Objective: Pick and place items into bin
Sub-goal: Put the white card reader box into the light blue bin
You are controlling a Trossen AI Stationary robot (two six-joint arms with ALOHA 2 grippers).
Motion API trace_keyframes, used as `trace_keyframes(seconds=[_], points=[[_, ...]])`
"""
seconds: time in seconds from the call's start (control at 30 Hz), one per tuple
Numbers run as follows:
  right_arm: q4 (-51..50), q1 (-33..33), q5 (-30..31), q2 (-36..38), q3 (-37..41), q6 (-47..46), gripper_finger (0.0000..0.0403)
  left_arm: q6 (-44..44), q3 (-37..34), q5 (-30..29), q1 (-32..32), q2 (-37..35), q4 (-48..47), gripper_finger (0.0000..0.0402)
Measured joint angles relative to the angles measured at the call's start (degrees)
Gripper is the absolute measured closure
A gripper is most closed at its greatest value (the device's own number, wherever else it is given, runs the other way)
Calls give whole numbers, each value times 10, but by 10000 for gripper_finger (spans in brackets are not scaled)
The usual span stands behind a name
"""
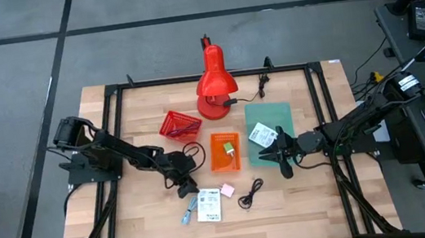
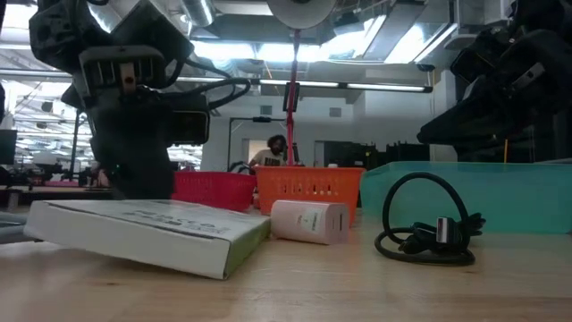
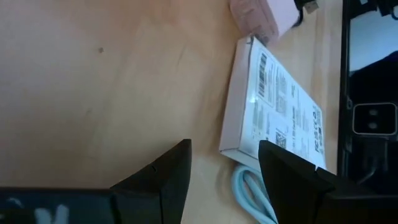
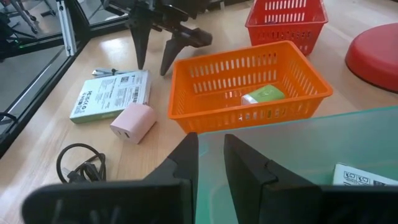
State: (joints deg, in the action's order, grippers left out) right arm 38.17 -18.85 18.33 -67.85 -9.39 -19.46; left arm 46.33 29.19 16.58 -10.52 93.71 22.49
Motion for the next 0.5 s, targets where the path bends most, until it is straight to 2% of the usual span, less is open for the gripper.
trace_keyframes(seconds=[0.5], points=[[0, 0, 0, 0, 0, 0, 344, 11, 0, 13, 0, 0, 5, 219]])
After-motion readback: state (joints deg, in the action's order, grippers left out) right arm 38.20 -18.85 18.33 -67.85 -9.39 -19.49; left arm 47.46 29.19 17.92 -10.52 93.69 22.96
